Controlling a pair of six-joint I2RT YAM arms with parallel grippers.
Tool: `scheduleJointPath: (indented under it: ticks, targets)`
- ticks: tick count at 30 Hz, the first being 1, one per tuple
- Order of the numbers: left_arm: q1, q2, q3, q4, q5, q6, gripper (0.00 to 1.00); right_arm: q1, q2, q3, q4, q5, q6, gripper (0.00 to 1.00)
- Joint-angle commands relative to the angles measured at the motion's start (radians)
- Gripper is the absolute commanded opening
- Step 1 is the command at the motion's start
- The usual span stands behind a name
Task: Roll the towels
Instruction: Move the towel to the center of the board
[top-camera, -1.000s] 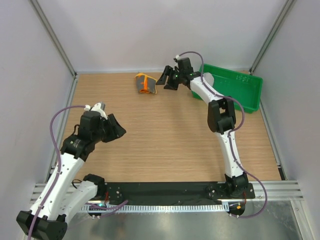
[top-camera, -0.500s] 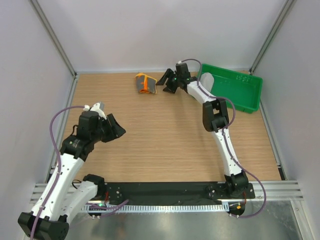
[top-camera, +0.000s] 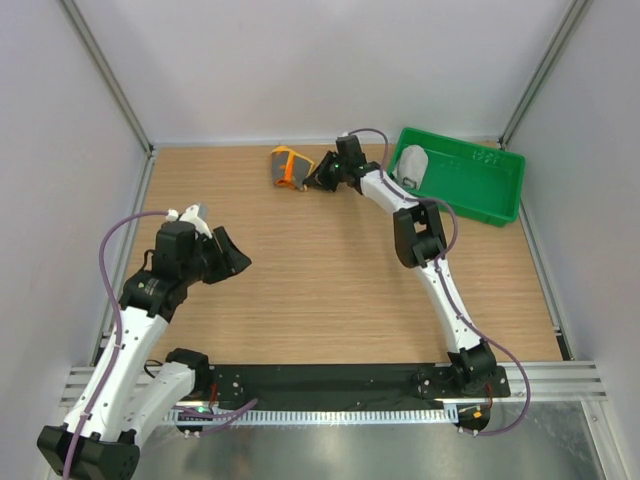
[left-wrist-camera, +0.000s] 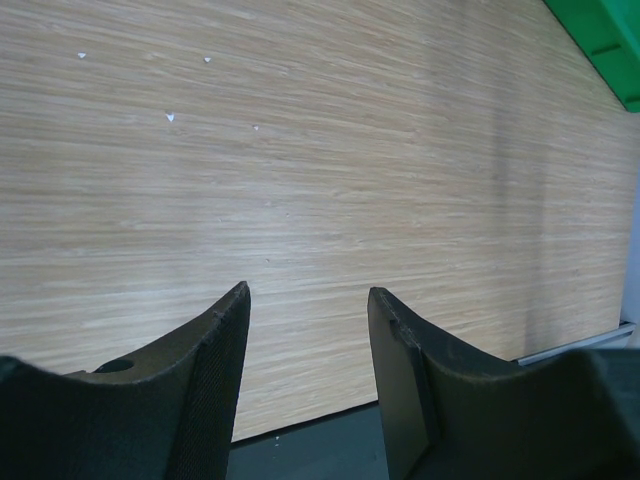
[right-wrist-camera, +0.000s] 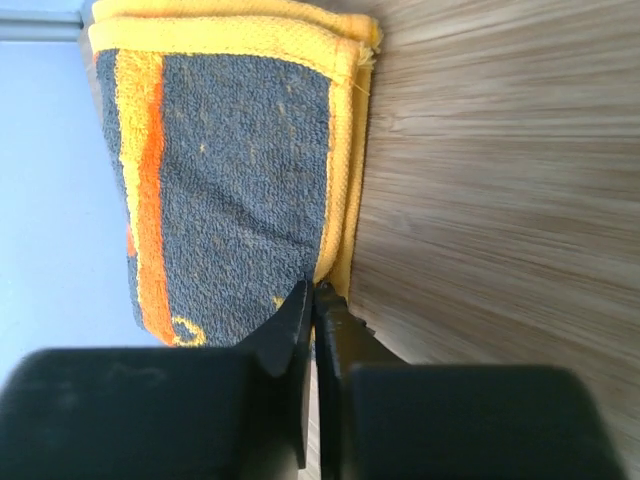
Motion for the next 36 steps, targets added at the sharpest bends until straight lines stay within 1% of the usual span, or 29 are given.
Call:
scheduleJointPath:
  ticks: [1,2,10,11,13,14,16,17,18,19,20,21,22,23,24,25,26,27,29,31,33,34,36]
  targets:
    - [0.012,-0.015,-0.002,0.034,0.019,0.013,0.52,0.006,-0.053,0.008,0.030,0.000,0.014,0.05]
    - [0.012,-0.015,-0.002,0.034,0.016,0.012,0.52,0.005,-0.068,-0.001,0.026,0.003,0.004,0.01]
    - [0.011,-0.012,-0.002,0.034,0.013,0.012,0.52,0.012,-0.281,-0.069,-0.022,-0.005,-0.062,0.01]
    - [0.011,-0.014,-0.002,0.034,0.009,0.012,0.52,0.021,-0.344,-0.096,-0.026,-0.004,-0.078,0.01]
    - [0.011,-0.015,0.000,0.031,0.001,0.012,0.52,0.031,-0.412,-0.133,-0.046,-0.004,-0.101,0.01]
    - [0.011,-0.017,0.000,0.028,-0.002,0.012,0.52,0.040,-0.493,-0.182,-0.071,0.001,-0.114,0.01]
    - [0.011,-0.020,0.000,0.026,-0.014,0.012,0.52,0.054,-0.591,-0.260,-0.120,0.022,-0.176,0.01]
    - [0.012,-0.021,0.001,0.024,-0.022,0.012,0.52,0.061,-0.649,-0.406,-0.141,0.039,-0.201,0.01]
    - [0.012,-0.021,0.003,0.021,-0.026,0.012,0.52,0.074,-0.799,-0.503,-0.170,0.079,-0.236,0.01]
    - [0.012,-0.021,0.006,0.012,-0.031,0.012,0.52,0.077,-0.882,-0.615,-0.175,0.102,-0.243,0.01]
    - [0.012,-0.023,0.007,0.012,-0.040,0.012,0.52,0.080,-0.968,-0.858,-0.162,0.139,-0.244,0.01]
    - [0.011,-0.024,0.007,0.011,-0.039,0.012,0.52,0.086,-1.150,-0.970,-0.145,0.192,-0.240,0.01]
    - [0.012,-0.024,0.007,0.011,-0.037,0.012,0.52,0.092,-1.218,-1.068,-0.146,0.211,-0.241,0.20]
    - [0.011,-0.024,0.006,0.011,-0.040,0.010,0.52,0.095,-1.283,-1.201,-0.196,0.228,-0.247,0.52]
    - [0.012,-0.023,0.006,0.011,-0.036,0.010,0.52,0.097,-1.321,-1.240,-0.244,0.245,-0.259,0.68]
    - [0.011,-0.021,0.006,0.014,-0.034,0.012,0.52,0.100,-1.378,-1.271,-0.288,0.283,-0.285,0.80]
    - [0.011,-0.018,0.006,0.014,-0.025,0.012,0.52,0.101,-1.401,-1.315,-0.347,0.303,-0.298,0.86]
    - [0.012,-0.014,0.006,0.015,-0.023,0.012,0.52,0.101,-1.424,-1.333,-0.365,0.335,-0.305,0.88]
    - [0.011,-0.009,0.007,0.014,-0.017,0.013,0.52,0.101,-1.492,-1.357,-0.417,0.452,-0.327,0.88]
    - [0.011,-0.009,0.007,0.014,-0.011,0.015,0.52,0.101,-1.536,-1.360,-0.430,0.537,-0.341,0.88]
    - [0.012,-0.012,0.007,0.012,-0.014,0.016,0.52,0.101,-1.541,-1.345,-0.438,0.567,-0.351,0.88]
    - [0.011,-0.015,0.007,0.012,-0.017,0.016,0.52,0.101,-1.537,-1.340,-0.439,0.572,-0.355,0.87]
    - [0.012,-0.015,0.007,0.011,-0.020,0.016,0.52,0.101,-1.509,-1.337,-0.432,0.543,-0.358,0.80]
